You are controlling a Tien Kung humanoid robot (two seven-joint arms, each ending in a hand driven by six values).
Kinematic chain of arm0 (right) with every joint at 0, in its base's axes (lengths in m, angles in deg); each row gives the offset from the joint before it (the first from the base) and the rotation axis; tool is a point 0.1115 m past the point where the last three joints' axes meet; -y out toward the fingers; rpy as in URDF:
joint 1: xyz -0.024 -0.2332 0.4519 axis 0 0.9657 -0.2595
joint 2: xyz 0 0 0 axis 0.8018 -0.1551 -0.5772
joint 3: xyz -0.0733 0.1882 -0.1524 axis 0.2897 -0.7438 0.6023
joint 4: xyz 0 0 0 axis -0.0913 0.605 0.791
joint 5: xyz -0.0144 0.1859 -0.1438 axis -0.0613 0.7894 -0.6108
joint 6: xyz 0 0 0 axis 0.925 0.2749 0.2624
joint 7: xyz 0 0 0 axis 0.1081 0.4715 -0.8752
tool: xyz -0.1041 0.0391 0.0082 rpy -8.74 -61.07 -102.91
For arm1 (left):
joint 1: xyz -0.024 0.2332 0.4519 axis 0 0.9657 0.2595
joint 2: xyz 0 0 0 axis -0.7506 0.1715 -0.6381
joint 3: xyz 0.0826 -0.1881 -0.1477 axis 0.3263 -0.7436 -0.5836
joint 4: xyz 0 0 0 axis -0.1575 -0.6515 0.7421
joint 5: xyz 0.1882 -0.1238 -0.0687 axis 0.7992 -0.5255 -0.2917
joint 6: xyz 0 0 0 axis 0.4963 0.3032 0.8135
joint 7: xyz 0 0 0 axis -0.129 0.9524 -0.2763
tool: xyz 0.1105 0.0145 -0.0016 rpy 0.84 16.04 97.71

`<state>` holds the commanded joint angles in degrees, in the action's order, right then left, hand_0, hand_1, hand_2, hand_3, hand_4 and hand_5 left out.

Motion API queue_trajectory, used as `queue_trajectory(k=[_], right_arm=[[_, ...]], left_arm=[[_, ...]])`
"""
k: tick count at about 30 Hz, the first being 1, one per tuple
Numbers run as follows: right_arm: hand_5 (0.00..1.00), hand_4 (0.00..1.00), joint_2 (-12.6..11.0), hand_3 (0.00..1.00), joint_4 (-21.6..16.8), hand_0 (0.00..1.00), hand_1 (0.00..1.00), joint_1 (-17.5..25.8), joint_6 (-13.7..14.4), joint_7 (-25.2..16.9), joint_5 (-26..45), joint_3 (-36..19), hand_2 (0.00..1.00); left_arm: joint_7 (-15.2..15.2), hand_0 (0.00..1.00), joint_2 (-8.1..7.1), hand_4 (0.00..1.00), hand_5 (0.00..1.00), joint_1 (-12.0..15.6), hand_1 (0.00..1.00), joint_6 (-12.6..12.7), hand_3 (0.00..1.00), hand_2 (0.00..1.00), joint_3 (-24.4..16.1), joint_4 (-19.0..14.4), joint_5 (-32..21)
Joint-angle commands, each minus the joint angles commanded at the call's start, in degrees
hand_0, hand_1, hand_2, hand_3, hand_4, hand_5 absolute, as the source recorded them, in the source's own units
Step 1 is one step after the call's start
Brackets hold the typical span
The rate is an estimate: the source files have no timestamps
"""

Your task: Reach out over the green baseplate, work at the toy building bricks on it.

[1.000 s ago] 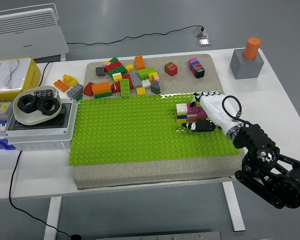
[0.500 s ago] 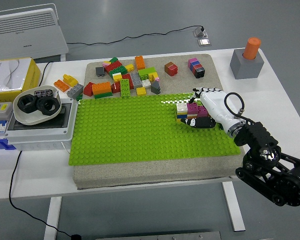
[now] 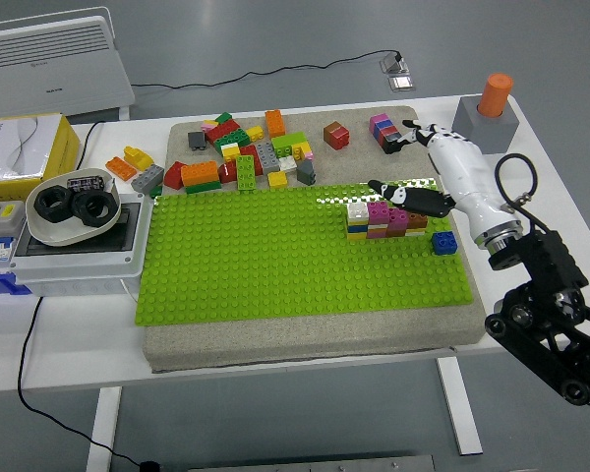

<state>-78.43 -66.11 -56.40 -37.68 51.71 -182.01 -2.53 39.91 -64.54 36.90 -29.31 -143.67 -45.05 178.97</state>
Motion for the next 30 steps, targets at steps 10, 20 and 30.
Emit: queue_trajectory(k=[10,20,30], right_arm=[[0.194,0.760,-0.5,0.647,-1.4,0.508,0.508,11.9,0.6,0.8,-3.9,-8.2,0.598],[0.189,0.745,1.8,0.636,1.8,0.525,0.540,11.0,4.0,-2.3,6.3,-10.1,0.430],[0.322,0.737,3.7,0.587,6.7,0.499,0.455,10.5,7.2,-7.2,20.7,-10.3,0.317]], left_arm=[[-0.2,0.690,0.50,0.193,0.002,0.2,0.342,1.0,0.470,0.282,-0.2,0.0,-0.6],[-0.1,0.690,1.12,0.194,0.002,0.2,0.342,0.7,0.471,0.285,1.0,0.0,-1.1],[-0.2,0.691,1.11,0.197,0.002,0.1,0.343,0.6,0.473,0.289,1.9,0.0,-1.4]])
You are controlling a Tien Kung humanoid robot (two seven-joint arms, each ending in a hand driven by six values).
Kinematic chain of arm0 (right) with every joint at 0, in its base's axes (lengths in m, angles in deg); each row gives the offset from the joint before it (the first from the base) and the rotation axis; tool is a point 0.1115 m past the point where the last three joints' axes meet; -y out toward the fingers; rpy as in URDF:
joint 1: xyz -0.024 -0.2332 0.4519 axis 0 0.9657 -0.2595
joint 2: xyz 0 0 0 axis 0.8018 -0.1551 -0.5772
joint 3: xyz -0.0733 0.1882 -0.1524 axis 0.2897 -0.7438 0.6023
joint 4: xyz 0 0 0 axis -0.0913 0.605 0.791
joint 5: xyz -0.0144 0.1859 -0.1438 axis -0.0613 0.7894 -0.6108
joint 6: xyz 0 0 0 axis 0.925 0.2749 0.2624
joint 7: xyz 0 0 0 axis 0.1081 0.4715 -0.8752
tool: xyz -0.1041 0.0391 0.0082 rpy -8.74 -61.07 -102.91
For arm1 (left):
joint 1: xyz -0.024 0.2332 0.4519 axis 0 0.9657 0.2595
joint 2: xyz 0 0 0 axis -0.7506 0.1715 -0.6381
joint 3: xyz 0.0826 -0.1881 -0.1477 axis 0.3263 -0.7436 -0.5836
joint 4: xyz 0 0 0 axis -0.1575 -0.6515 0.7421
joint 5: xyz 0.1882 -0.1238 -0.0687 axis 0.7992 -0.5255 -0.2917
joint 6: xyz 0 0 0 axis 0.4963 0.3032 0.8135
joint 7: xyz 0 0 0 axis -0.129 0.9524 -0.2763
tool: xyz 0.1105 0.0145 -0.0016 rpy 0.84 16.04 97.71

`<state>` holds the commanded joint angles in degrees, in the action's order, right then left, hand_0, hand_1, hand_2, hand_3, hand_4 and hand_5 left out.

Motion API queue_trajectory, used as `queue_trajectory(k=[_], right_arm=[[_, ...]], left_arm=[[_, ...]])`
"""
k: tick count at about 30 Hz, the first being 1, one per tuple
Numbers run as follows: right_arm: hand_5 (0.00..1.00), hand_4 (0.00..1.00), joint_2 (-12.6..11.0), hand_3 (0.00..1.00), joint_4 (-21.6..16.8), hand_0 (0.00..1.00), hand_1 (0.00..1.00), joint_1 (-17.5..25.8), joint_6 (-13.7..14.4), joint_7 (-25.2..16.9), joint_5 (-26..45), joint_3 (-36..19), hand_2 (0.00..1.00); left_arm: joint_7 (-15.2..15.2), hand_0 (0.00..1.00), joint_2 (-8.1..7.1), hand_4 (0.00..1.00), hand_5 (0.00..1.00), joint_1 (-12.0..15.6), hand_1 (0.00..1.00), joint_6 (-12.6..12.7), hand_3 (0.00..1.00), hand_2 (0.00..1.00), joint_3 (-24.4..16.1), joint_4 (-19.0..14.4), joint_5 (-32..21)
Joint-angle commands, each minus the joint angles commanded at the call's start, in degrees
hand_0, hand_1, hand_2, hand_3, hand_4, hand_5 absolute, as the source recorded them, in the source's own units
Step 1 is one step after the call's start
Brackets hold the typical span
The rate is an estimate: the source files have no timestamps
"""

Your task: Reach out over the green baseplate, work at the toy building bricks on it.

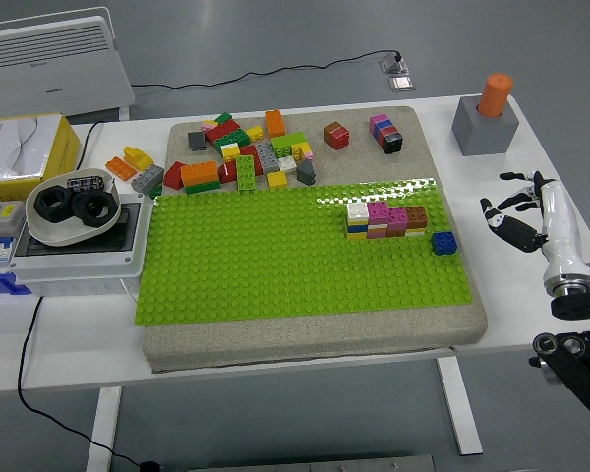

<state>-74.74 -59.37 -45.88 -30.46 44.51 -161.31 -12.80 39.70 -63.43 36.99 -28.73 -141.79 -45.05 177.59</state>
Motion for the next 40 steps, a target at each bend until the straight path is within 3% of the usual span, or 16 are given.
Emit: queue_trajectory(k=[4,5,10,11,16,17,22,23,25,28,29,34,35,40], right_arm=[[0.322,0.737,0.0,0.587,-2.9,0.499,0.455,-0.5,-0.1,2.6,-1.9,0.5,0.317],[0.447,0.762,0.0,0.625,-3.7,0.528,0.508,-0.6,-0.5,3.8,-3.3,0.9,0.427],[0.447,0.762,0.3,0.625,-4.9,0.528,0.508,-0.9,-3.7,9.4,-11.1,3.1,0.427],[0.482,0.827,0.3,0.660,-5.0,0.641,0.775,-0.9,-4.5,10.8,-13.2,3.8,0.865],[0.482,0.827,0.2,0.660,-5.8,0.641,0.775,-1.1,-8.1,15.1,-21.1,5.1,0.865],[0.459,0.848,0.2,0.637,-6.1,0.693,0.806,-1.1,-9.1,15.6,-22.6,5.0,0.880],[0.459,0.848,-1.0,0.637,-9.1,0.693,0.806,-1.4,-15.6,18.3,-30.0,2.6,0.880],[0.334,0.822,-1.3,0.638,-9.8,0.759,0.821,-1.5,-17.0,19.0,-31.3,2.1,0.881],[0.334,0.822,-2.0,0.638,-11.3,0.759,0.821,-1.6,-20.3,21.1,-34.1,1.1,0.881],[0.334,0.822,-2.4,0.638,-12.8,0.759,0.821,-1.4,-24.1,23.3,-36.6,0.4,0.881],[0.234,0.758,-2.4,0.649,-13.1,0.793,0.837,-1.3,-25.2,23.7,-37.0,0.3,0.900],[0.234,0.758,-2.1,0.649,-14.0,0.793,0.837,-0.8,-31.2,26.0,-38.4,0.4,0.900],[0.181,0.712,-2.1,0.651,-14.1,0.794,0.838,-0.7,-32.3,26.2,-38.6,0.5,0.899],[0.181,0.712,-2.6,0.651,-13.6,0.794,0.838,-1.1,-35.0,26.9,-39.7,1.2,0.899]], left_arm=[[0.0,0.691,-0.14,0.197,0.002,-0.1,0.343,-0.2,0.473,0.289,0.2,0.0,0.2],[0.0,0.690,-0.22,0.199,0.002,-0.2,0.343,-0.2,0.474,0.291,0.3,0.0,0.3],[-0.1,0.690,-0.63,0.199,0.002,-0.5,0.343,-0.4,0.474,0.291,1.1,0.0,0.2],[-0.1,0.690,-0.72,0.202,0.002,-0.6,0.345,-0.5,0.474,0.294,1.3,0.0,0.2],[0.1,0.690,-1.03,0.202,0.002,-0.7,0.345,-0.8,0.474,0.294,1.6,0.0,0.2],[0.1,0.691,-1.08,0.199,0.002,-0.7,0.345,-0.8,0.473,0.296,1.6,0.0,0.4],[0.4,0.691,-1.46,0.199,0.002,-0.6,0.345,-1.4,0.473,0.296,1.9,0.0,0.6],[0.4,0.692,-1.51,0.202,0.002,-0.6,0.346,-1.5,0.474,0.297,2.0,0.0,0.7],[0.6,0.692,-1.57,0.202,0.002,-0.5,0.346,-1.6,0.474,0.297,1.7,0.0,1.1],[0.9,0.692,-1.57,0.202,0.002,-0.4,0.346,-2.0,0.474,0.297,1.4,0.0,2.1],[0.9,0.693,-1.56,0.205,0.002,-0.4,0.348,-2.1,0.476,0.300,1.3,0.0,2.4],[1.1,0.693,-1.53,0.205,0.002,-0.2,0.348,-2.3,0.476,0.300,1.1,0.0,2.9],[1.0,0.695,-1.53,0.207,0.002,-0.2,0.350,-2.3,0.477,0.302,1.1,0.0,2.8],[0.9,0.695,-1.39,0.207,0.002,-0.1,0.350,-2.1,0.477,0.302,1.0,0.0,2.0]])
